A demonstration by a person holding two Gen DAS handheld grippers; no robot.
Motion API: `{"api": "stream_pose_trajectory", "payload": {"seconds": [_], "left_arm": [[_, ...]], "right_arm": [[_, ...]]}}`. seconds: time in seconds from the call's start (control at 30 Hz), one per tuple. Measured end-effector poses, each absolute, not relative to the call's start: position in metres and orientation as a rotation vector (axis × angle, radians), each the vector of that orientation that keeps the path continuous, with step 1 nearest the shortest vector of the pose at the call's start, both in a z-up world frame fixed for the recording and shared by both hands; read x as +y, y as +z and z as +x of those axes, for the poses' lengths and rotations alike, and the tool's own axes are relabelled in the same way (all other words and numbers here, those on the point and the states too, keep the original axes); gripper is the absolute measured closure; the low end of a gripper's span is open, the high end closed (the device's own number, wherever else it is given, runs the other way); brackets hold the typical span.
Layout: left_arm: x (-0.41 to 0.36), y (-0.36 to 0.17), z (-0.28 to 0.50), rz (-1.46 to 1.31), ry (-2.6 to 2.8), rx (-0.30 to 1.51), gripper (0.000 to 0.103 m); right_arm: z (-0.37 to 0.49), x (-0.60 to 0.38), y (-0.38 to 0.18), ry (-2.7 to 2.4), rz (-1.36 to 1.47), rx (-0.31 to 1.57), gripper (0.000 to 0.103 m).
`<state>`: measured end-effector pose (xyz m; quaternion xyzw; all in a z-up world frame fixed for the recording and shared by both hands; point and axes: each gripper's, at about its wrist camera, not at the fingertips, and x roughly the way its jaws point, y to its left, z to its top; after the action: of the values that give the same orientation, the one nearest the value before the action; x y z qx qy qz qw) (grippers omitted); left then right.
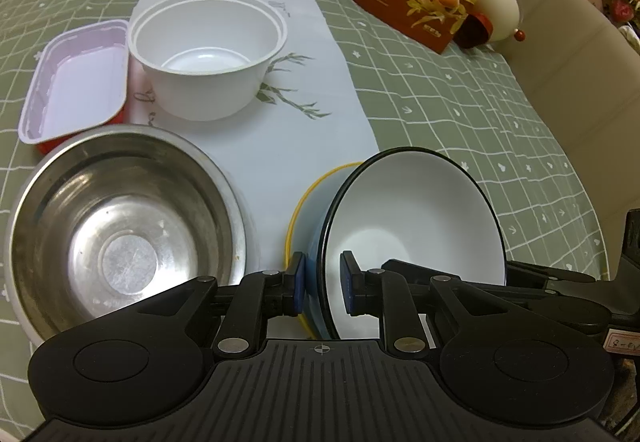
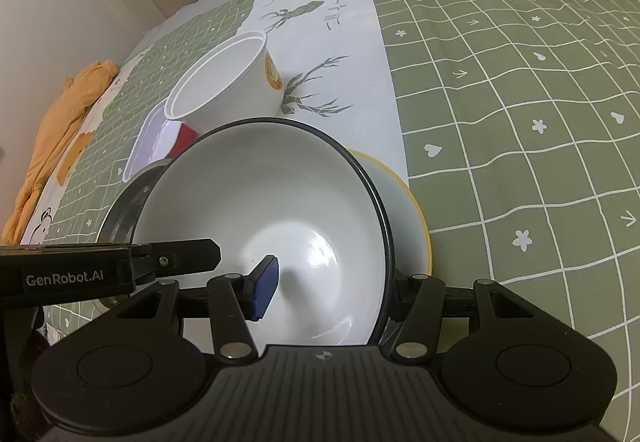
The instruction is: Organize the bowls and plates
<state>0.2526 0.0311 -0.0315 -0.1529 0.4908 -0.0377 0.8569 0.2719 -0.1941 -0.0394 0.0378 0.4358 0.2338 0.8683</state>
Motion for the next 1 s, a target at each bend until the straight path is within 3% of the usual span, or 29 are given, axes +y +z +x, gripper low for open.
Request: {"api": "stream_pose_trajectory", "payload": {"seconds": [0.4,1.0], "left_arm": [[0.044,-0.011,0.252,-0.326,-0.045,0.961,0.084],[0.037,-0.032,0.268,-0.263,-0.042,1.0,0.084]], "right_arm": [[0.269,-0.198,-0.021,0.445,0.038,0.82,0.049],[0.265,-0.212,-0.015,0.396,0.041,0.786,0.049]]}}
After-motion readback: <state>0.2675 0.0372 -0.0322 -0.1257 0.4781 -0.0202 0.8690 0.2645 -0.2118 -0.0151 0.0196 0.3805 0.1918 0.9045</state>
